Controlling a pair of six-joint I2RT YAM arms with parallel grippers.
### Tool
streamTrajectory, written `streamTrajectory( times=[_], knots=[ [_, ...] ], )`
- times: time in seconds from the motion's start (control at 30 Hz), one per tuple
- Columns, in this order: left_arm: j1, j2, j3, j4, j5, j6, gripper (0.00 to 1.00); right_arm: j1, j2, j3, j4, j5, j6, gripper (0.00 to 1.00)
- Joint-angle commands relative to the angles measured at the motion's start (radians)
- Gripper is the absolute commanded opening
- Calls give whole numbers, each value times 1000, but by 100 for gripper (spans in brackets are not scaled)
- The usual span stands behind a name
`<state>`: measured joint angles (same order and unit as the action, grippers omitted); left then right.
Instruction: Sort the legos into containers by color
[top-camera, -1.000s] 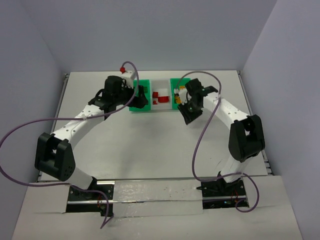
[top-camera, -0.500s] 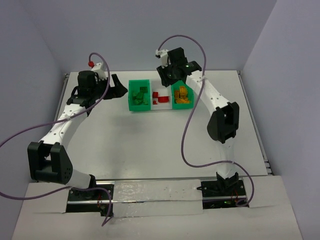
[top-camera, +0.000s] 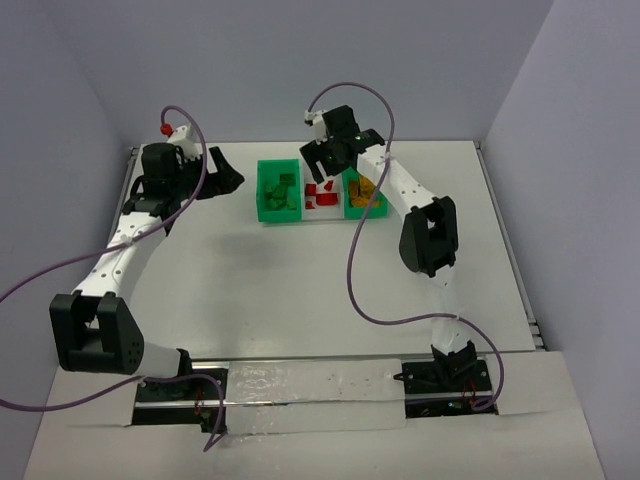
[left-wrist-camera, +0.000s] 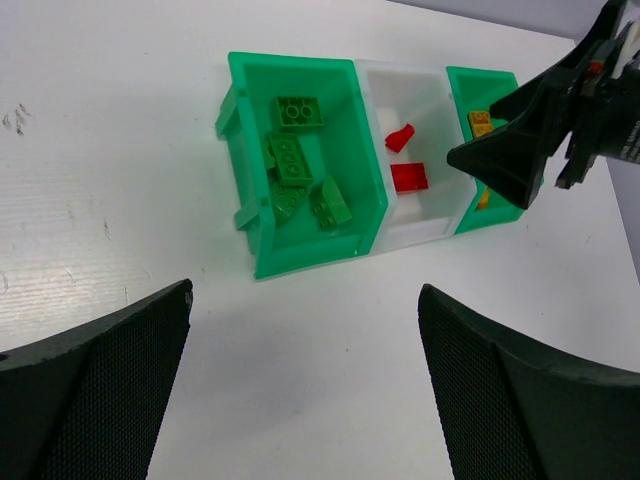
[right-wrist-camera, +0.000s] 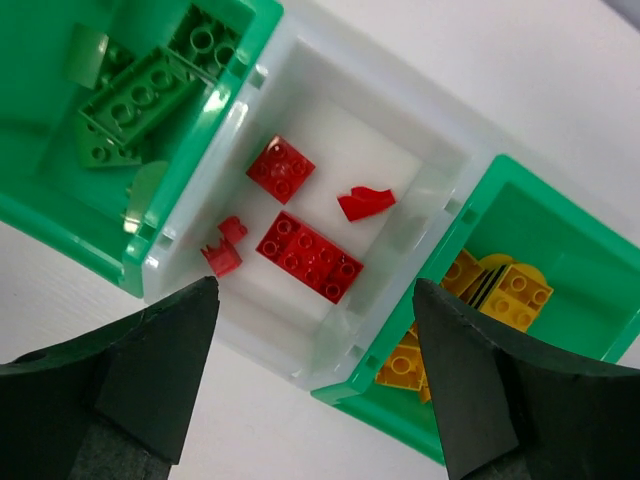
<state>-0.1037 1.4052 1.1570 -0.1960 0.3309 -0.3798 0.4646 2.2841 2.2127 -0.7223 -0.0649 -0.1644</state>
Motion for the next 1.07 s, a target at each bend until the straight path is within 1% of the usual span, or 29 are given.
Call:
streamTrajectory(
  times=[0.0, 0.07, 0.1, 0.2, 0.23, 0.33, 0.47, 0.6, 0.67, 0.77, 0.87, 1.03],
  knots=[
    [10, 5, 54, -32, 19, 34, 99, 14, -54, 66, 24, -11, 21, 88],
    [10, 20, 85, -84, 3, 102, 99, 16, -161, -4, 44, -25, 37, 98],
    [10, 25, 96, -114, -12, 139, 99, 15, -220, -51, 59, -25, 39, 100],
    [12, 22, 105, -151, -67, 200, 99, -7, -359, -166, 88, -22, 51, 100],
    [14, 9, 101, -164, -91, 232, 99, -18, -439, -241, 99, -29, 58, 100],
    [19, -33, 59, -145, -133, 266, 99, -66, -571, -379, 112, -35, 75, 100],
    [25, -116, -17, -144, -174, 318, 99, -196, -845, -721, 185, -15, 68, 100],
    [29, -161, -70, -162, -223, 344, 99, -323, -1020, -927, 191, -12, 36, 100],
    [32, -180, -99, -160, -233, 354, 99, -343, -1117, -1036, 215, 26, 32, 100],
    [33, -213, -140, -146, -261, 368, 99, -345, -1252, -1214, 302, 91, 58, 100],
    [35, -231, -158, -143, -286, 369, 99, -347, -1343, -1296, 339, 130, 83, 100],
    [36, -265, -182, -130, -288, 369, 99, -348, -1367, -1338, 340, 177, 125, 100]
  ],
)
